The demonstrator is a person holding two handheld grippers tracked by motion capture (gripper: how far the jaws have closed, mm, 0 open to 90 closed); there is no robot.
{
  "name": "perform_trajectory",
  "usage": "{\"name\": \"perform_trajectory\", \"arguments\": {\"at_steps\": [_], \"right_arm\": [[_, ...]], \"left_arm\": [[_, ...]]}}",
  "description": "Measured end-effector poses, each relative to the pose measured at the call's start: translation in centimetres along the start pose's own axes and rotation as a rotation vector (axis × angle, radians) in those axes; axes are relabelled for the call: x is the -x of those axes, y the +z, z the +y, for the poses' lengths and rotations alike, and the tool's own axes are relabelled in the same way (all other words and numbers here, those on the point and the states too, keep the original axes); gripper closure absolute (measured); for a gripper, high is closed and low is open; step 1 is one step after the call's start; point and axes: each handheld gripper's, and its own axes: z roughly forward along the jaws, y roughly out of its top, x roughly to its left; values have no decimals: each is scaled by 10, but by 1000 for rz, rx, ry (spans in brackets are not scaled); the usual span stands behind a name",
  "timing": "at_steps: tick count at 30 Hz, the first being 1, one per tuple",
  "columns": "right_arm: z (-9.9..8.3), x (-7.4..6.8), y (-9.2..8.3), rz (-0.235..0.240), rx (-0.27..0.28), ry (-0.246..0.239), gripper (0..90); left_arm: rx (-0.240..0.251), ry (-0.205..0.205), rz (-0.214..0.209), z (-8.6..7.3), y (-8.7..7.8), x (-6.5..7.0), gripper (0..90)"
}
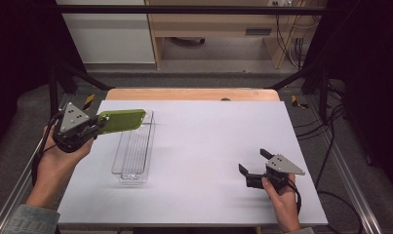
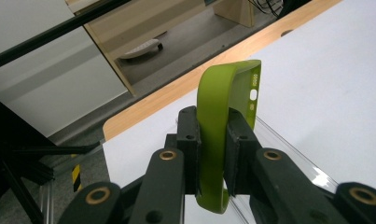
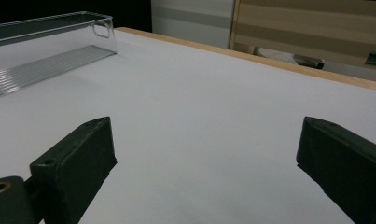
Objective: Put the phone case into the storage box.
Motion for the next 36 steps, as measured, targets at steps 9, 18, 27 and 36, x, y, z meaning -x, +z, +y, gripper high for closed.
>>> {"name": "perform_trajectory", "arguments": {"at_steps": [9,18,27,36], "right_arm": [[0,0,0,4,3,1,45],[0,0,0,7,3,-2,45],[0,-1,1,8,2,-2,45],[-1,-2,1,12,2,-6,44]], "left_arm": [[-50,42,-14,0,2,5,783],[-56,78,-7,2,2,5,783],[-87,98,-17,1,3,6,783],[-114,122,-16,1,7,5,783]]}}
